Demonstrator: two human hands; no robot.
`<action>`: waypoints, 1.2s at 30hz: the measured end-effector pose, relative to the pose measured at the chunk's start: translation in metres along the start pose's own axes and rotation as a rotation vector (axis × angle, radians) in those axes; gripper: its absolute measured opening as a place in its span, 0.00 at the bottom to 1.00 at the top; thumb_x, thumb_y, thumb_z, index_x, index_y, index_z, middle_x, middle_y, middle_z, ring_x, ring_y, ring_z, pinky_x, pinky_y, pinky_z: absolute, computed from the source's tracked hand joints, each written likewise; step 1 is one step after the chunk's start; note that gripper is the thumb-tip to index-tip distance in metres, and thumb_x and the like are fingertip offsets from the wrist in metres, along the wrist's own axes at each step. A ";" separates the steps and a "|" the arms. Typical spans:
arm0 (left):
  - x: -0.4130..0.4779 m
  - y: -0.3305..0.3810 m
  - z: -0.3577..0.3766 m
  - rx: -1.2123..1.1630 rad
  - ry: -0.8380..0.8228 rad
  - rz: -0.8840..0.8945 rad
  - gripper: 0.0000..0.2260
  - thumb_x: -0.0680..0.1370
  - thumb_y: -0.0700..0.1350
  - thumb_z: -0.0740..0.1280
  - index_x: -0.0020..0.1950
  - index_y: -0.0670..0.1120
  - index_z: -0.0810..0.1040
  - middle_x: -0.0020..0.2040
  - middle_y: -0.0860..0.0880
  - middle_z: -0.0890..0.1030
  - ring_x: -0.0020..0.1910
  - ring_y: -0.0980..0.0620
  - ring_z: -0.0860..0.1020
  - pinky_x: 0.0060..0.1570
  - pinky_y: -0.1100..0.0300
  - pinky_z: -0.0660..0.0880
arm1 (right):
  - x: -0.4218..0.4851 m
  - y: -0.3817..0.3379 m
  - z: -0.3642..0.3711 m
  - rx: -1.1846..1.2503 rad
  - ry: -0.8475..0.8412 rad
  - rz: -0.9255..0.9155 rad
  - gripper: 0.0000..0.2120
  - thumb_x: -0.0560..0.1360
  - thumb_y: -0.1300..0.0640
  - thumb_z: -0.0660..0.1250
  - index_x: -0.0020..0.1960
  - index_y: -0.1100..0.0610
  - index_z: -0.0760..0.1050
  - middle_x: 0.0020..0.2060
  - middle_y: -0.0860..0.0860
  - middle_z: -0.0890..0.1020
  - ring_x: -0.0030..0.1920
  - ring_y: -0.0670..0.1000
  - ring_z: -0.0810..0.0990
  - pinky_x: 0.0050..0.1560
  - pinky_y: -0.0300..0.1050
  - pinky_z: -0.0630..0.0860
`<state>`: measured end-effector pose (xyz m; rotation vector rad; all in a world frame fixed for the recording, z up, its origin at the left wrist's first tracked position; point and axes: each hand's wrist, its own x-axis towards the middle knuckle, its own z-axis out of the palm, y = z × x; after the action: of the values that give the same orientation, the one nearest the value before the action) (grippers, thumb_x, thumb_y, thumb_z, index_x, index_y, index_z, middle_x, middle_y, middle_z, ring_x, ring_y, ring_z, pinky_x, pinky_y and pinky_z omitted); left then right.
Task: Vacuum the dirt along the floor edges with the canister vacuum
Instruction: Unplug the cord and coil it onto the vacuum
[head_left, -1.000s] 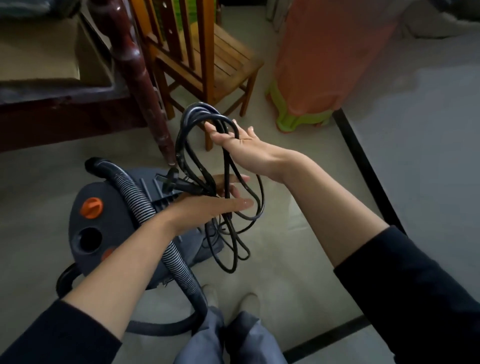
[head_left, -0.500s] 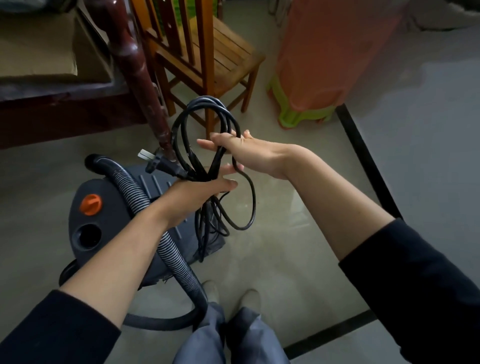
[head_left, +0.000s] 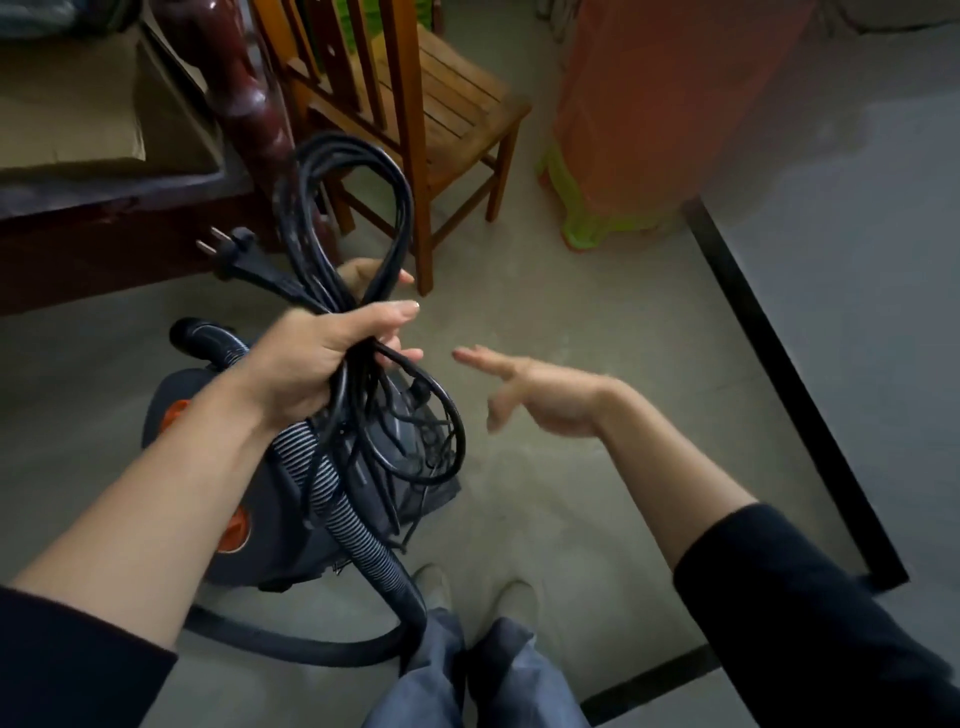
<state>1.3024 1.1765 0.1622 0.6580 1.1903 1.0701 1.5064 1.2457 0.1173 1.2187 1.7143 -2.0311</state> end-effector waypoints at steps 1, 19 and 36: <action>0.001 0.006 -0.001 -0.021 -0.046 0.008 0.13 0.68 0.43 0.71 0.51 0.48 0.75 0.30 0.53 0.70 0.29 0.57 0.73 0.50 0.53 0.80 | 0.008 0.009 0.007 -0.095 -0.016 0.038 0.45 0.64 0.63 0.68 0.76 0.40 0.56 0.78 0.46 0.45 0.77 0.52 0.41 0.73 0.57 0.45; 0.037 -0.021 -0.035 -0.252 0.218 0.044 0.13 0.71 0.32 0.66 0.51 0.47 0.77 0.33 0.50 0.79 0.37 0.54 0.80 0.52 0.54 0.78 | 0.058 0.023 0.063 0.219 0.124 -0.117 0.05 0.76 0.61 0.57 0.42 0.59 0.68 0.27 0.45 0.67 0.26 0.43 0.62 0.31 0.40 0.58; 0.110 -0.115 0.001 0.004 0.347 -0.324 0.08 0.70 0.46 0.78 0.40 0.44 0.82 0.35 0.49 0.84 0.43 0.49 0.83 0.49 0.52 0.80 | 0.088 0.063 0.015 0.224 0.207 -0.032 0.20 0.65 0.56 0.78 0.54 0.60 0.80 0.46 0.55 0.84 0.46 0.50 0.82 0.54 0.48 0.76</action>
<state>1.3392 1.2322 0.0182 0.2710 1.5383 0.9273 1.4843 1.2430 0.0106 1.5280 1.6347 -2.2335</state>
